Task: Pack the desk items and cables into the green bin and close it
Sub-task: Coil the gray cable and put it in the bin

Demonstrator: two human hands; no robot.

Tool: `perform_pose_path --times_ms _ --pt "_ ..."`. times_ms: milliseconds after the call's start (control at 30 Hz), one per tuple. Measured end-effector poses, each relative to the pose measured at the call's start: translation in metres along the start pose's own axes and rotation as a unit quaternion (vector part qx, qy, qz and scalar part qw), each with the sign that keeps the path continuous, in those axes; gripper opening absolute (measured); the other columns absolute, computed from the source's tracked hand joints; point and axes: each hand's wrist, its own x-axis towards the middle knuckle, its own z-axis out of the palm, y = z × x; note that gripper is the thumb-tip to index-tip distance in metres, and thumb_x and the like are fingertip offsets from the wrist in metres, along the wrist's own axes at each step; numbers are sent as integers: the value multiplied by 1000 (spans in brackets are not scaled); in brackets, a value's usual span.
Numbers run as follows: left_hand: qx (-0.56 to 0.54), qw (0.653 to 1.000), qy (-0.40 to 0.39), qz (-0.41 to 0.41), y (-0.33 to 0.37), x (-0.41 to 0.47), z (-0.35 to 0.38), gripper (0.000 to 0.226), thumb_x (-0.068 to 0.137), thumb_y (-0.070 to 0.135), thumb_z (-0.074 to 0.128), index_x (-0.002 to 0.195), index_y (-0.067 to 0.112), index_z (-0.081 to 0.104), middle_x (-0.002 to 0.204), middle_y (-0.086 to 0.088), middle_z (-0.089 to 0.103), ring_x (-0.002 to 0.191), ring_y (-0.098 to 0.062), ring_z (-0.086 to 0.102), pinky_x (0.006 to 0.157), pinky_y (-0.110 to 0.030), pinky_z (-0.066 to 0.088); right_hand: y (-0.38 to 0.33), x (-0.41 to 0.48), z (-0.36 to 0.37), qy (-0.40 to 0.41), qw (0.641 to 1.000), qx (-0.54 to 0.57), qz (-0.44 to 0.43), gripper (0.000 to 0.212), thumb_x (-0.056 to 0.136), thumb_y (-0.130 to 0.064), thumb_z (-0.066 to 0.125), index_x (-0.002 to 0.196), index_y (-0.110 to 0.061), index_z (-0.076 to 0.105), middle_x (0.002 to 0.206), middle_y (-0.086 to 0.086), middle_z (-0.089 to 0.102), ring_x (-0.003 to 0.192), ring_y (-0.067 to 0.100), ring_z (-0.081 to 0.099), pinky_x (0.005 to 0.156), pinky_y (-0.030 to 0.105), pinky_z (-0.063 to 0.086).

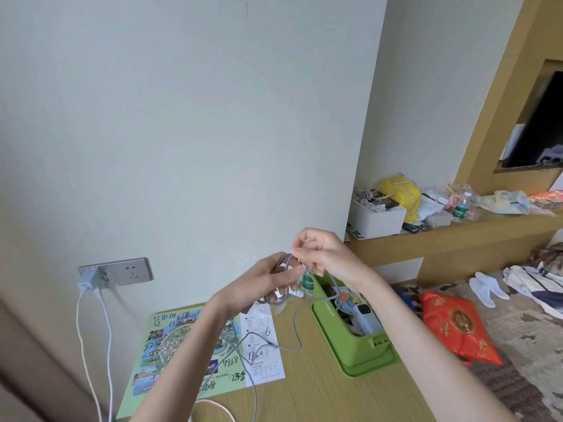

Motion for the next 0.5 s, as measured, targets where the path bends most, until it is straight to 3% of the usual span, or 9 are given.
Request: perform_pose_path --times_ms 100,200,400,500 --pt "-5 1000 -10 -6 -3 -2 5 18 97 30 55 97 13 59 76 1 61 60 -14 45 49 -20 35 0 4 2 -12 1000 19 0 2 95 -3 54 95 -4 52 58 5 46 43 5 38 42 18 31" --pt "-36 999 25 -1 -1 -2 6 20 100 16 44 88 15 60 69 0 58 54 -13 43 46 -20 33 9 6 3 18 998 52 12 8 96 -12 54 92 -7 52 58 1 44 44 7 36 44 20 33" --pt "-164 974 143 59 -2 -7 -10 22 100 13 41 90 17 60 68 4 54 55 -9 42 45 -17 32 47 -4 6 45 989 137 42 29 102 -28 44 85 -8 56 60 -2 34 48 11 29 55 29 32" --pt "-201 958 188 74 -3 -4 -9 20 99 15 42 93 18 61 75 3 58 68 -11 49 58 -20 39 51 -7 17 25 988 153 21 29 102 -26 45 82 -12 59 60 -2 34 51 11 31 57 24 38"
